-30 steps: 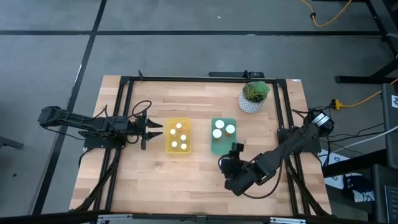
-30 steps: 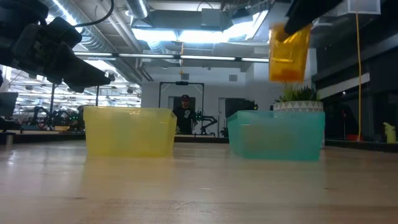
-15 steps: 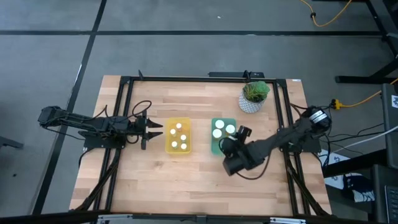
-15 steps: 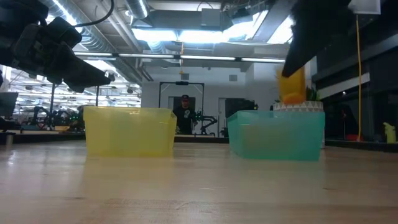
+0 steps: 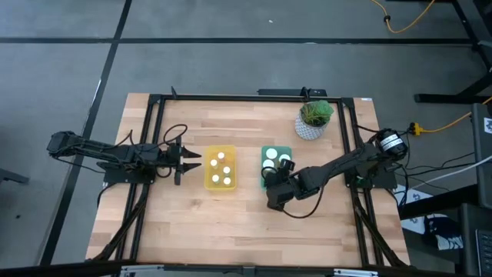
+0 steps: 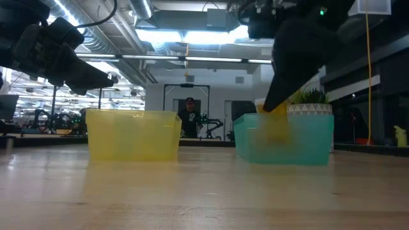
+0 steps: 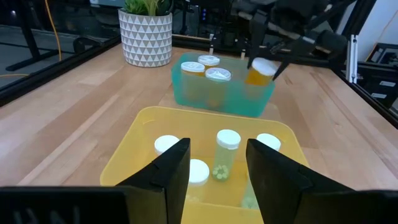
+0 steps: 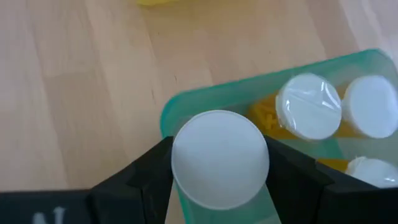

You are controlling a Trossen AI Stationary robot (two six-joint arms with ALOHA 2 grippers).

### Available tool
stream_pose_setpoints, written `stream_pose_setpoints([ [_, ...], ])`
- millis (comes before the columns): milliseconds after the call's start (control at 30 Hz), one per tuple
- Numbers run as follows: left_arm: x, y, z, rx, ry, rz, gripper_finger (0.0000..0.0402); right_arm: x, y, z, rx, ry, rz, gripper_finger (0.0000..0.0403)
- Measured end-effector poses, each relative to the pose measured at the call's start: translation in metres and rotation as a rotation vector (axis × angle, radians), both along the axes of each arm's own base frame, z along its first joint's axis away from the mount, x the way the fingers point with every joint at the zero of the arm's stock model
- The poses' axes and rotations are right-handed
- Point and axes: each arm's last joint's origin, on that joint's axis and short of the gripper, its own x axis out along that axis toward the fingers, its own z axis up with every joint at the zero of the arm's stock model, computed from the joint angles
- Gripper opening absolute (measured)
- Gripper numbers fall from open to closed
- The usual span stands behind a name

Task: Pick and place medicine bottles into bin by pill shape (circle, oval)
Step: Put the large orange pill bottle into the green bin

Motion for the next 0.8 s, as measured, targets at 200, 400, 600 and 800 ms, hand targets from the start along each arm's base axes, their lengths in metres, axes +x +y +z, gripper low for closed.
stream_pose_setpoints([
  [200,0.0,0.0,0.0001,0.0,0.0,-0.001,0.015,0.0008,-0.0033,-0.0028,-0.001,-0.024,-0.033,0.0216],
  [400,0.0,0.0,0.0001,0.0,0.0,0.0,0.015,0.0015,-0.0037,-0.0022,-0.026,-0.041,-0.044,0.0223],
  [600,0.0,0.0,0.0001,0.0,0.0,0.0,0.015,0.0014,-0.0036,-0.0023,-0.022,-0.039,-0.043,0.0246],
  [800,0.0,0.0,0.0,0.0,0.0,0.0,0.015,0.0013,-0.0036,-0.0023,-0.023,-0.038,-0.042,0.0249],
])
